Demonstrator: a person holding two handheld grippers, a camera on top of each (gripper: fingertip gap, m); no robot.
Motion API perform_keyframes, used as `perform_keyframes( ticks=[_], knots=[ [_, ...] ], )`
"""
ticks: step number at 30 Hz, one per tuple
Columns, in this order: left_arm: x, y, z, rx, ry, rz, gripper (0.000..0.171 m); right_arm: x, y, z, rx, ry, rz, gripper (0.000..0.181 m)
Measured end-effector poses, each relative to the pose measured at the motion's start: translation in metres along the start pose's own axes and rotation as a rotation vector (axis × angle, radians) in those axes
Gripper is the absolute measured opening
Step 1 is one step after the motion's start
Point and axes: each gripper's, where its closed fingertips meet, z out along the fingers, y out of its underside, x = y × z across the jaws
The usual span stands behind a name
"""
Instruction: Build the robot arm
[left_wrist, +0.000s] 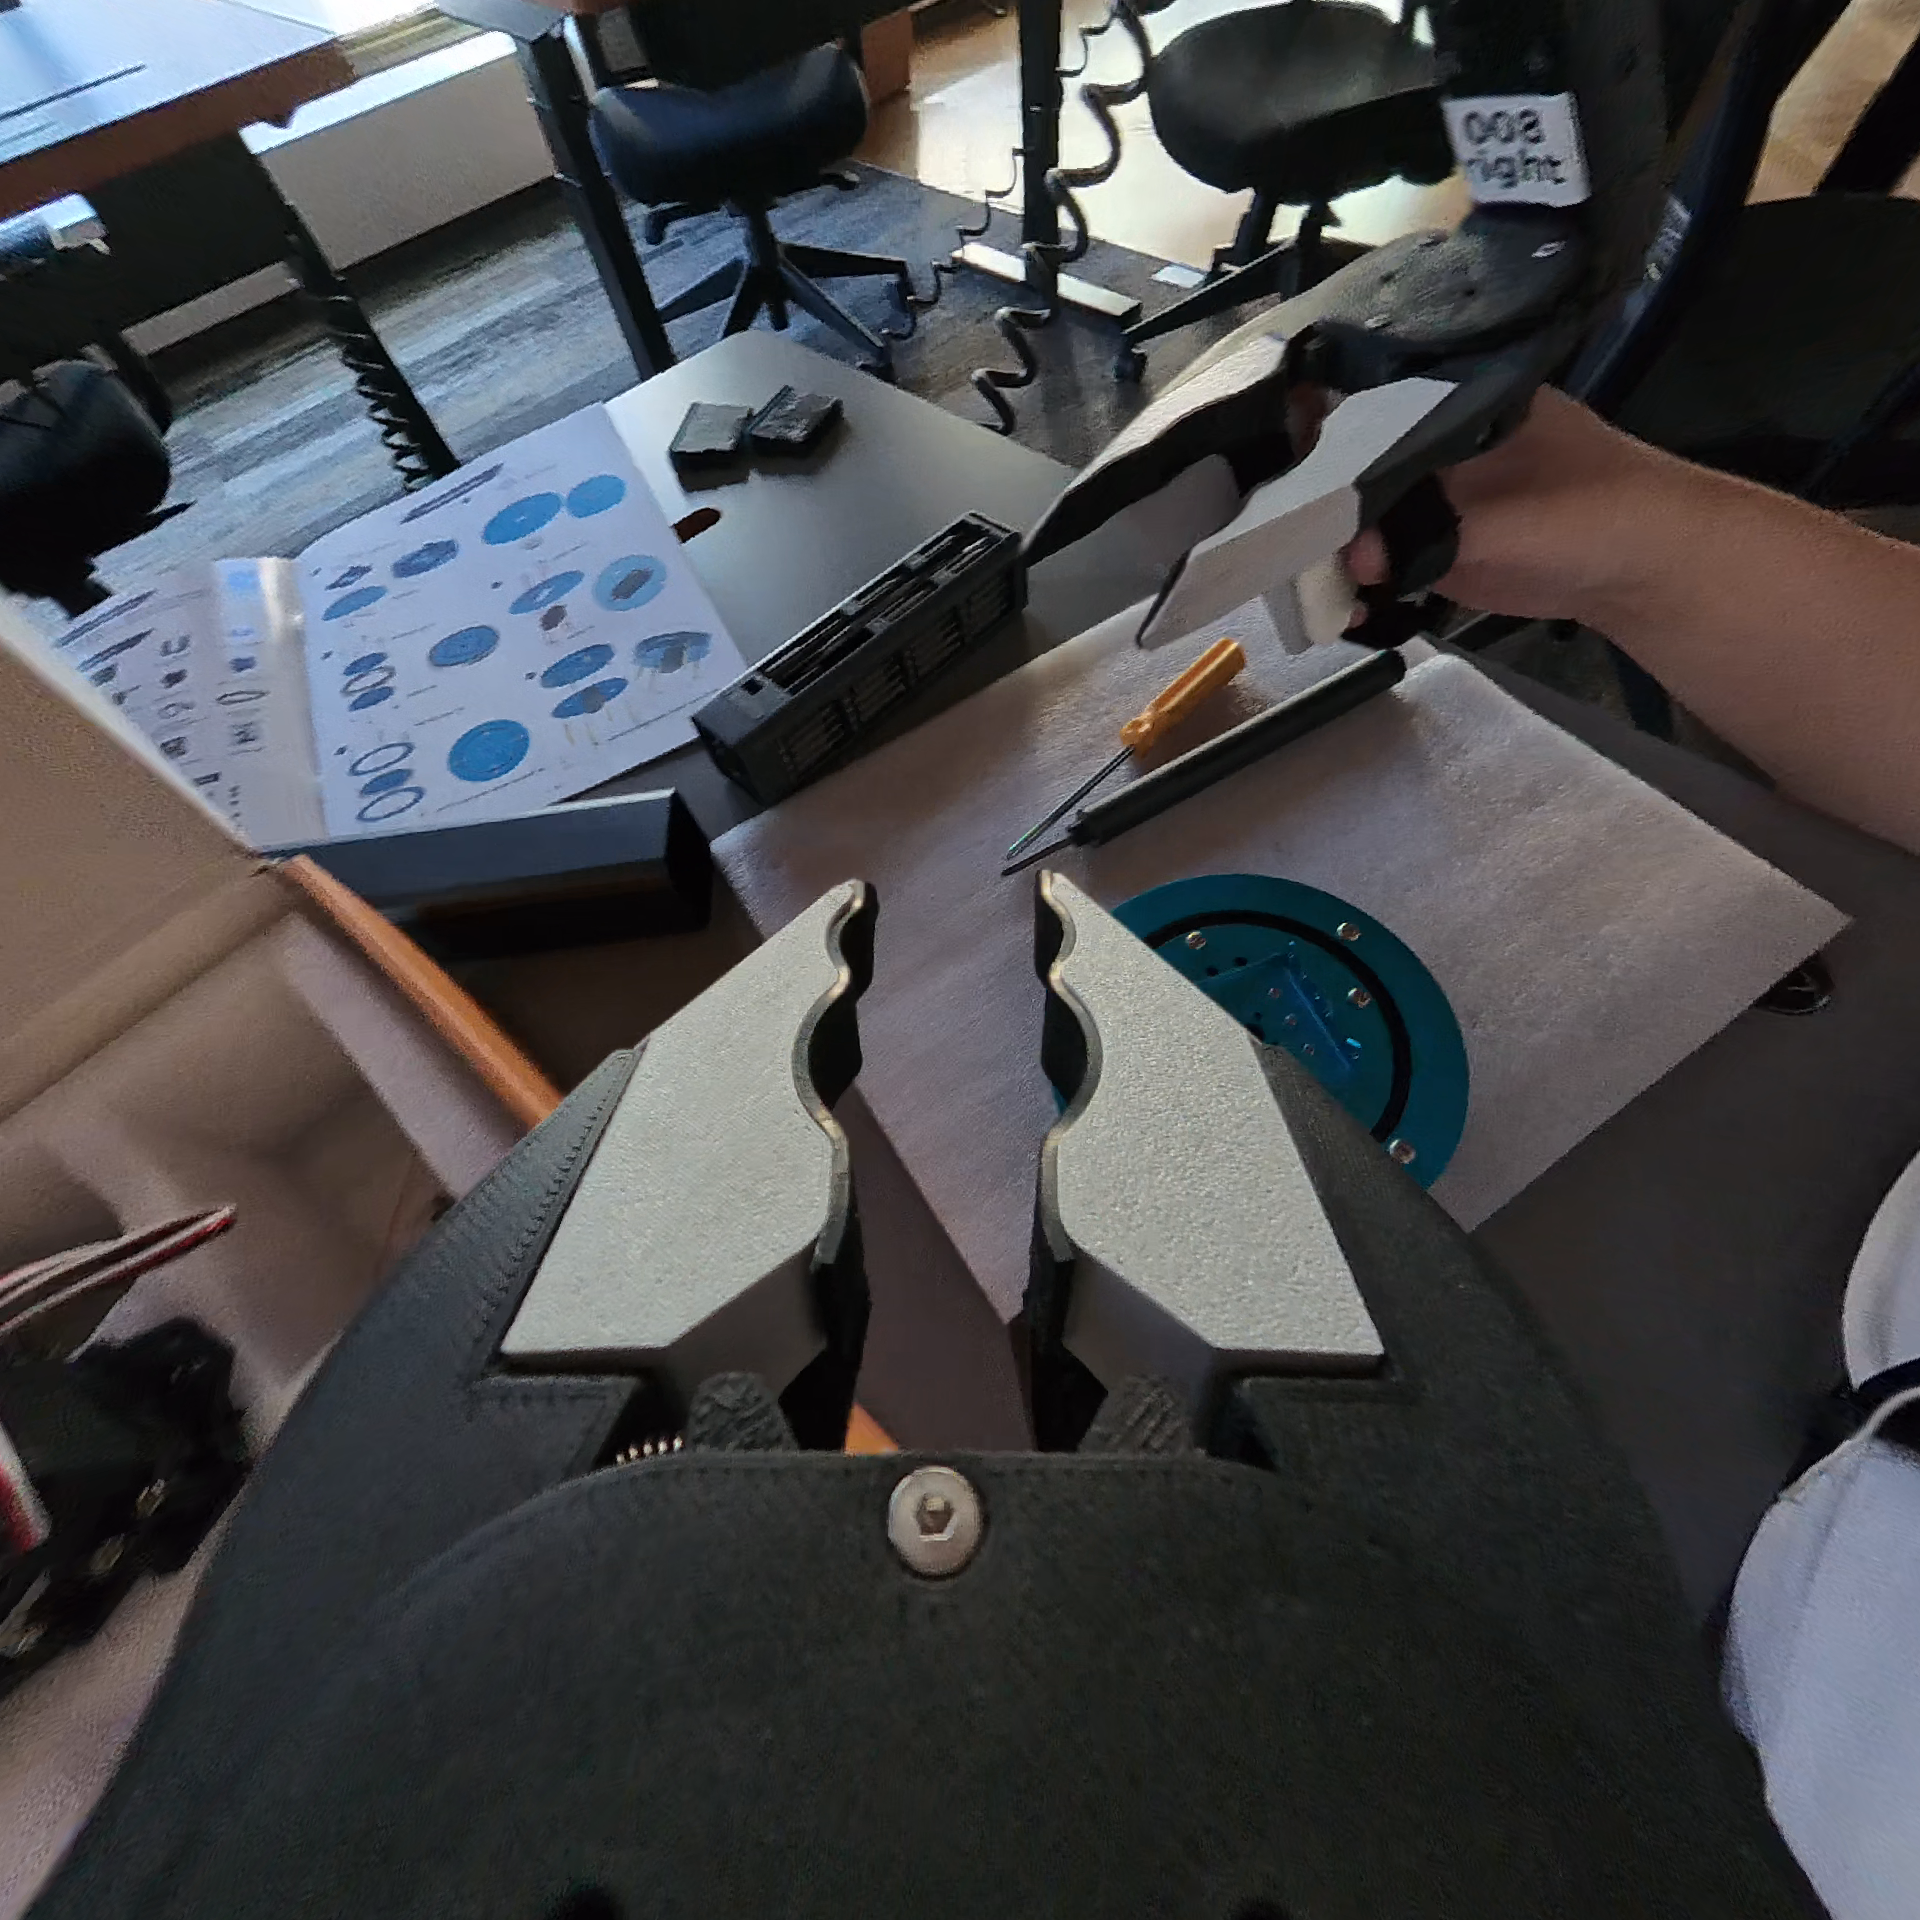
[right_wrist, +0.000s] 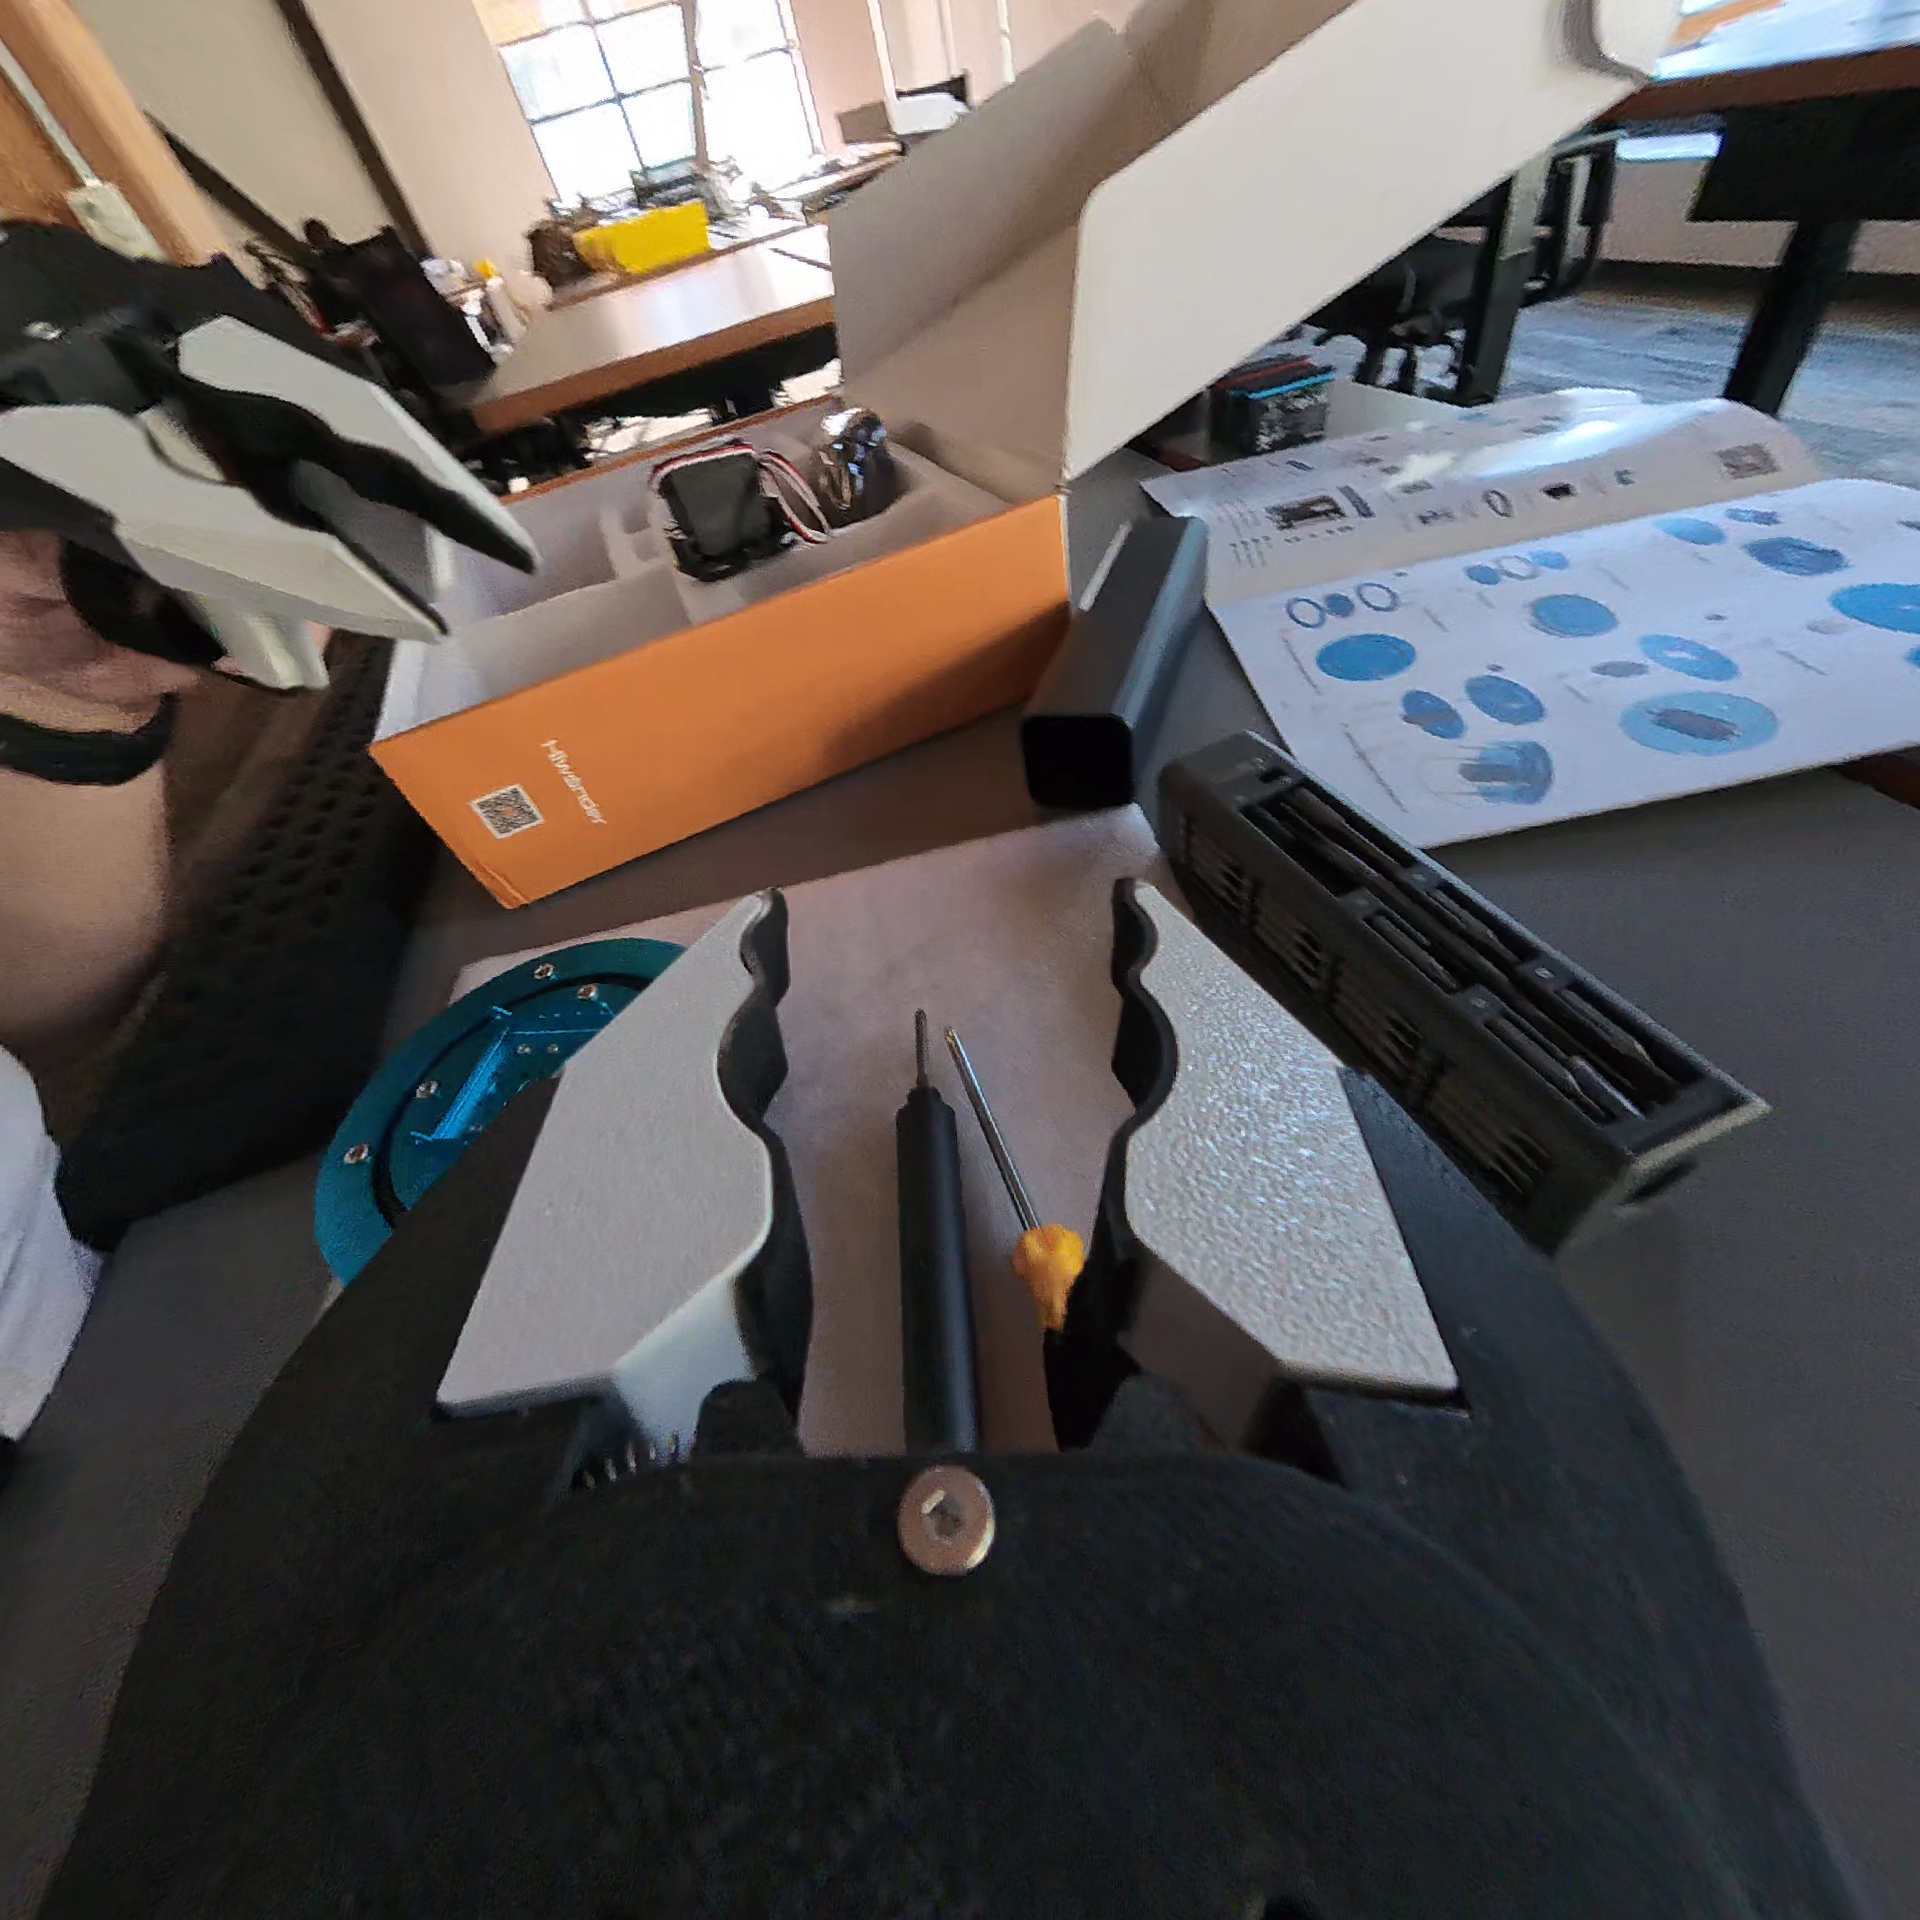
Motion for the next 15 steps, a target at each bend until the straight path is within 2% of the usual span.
perform_keyframes(
  ticks=[5, 9, 12, 15],
  knots=[
    [-0.021, 0.019, -0.028, -0.031, -0.101, -0.022, 0.028, 0.008, -0.003, -0.023, 0.01, 0.065, 0.123, 0.052],
    [-0.023, 0.044, -0.037, -0.111, -0.172, 0.008, 0.028, 0.014, 0.013, -0.043, -0.041, 0.159, 0.164, 0.052],
    [-0.017, 0.058, -0.038, -0.144, -0.217, 0.049, 0.031, -0.016, 0.03, -0.05, -0.11, 0.107, 0.181, 0.051],
    [-0.022, 0.076, -0.039, -0.217, -0.329, 0.141, 0.037, -0.07, 0.048, -0.061, -0.19, 0.002, 0.024, 0.047]
  ],
)
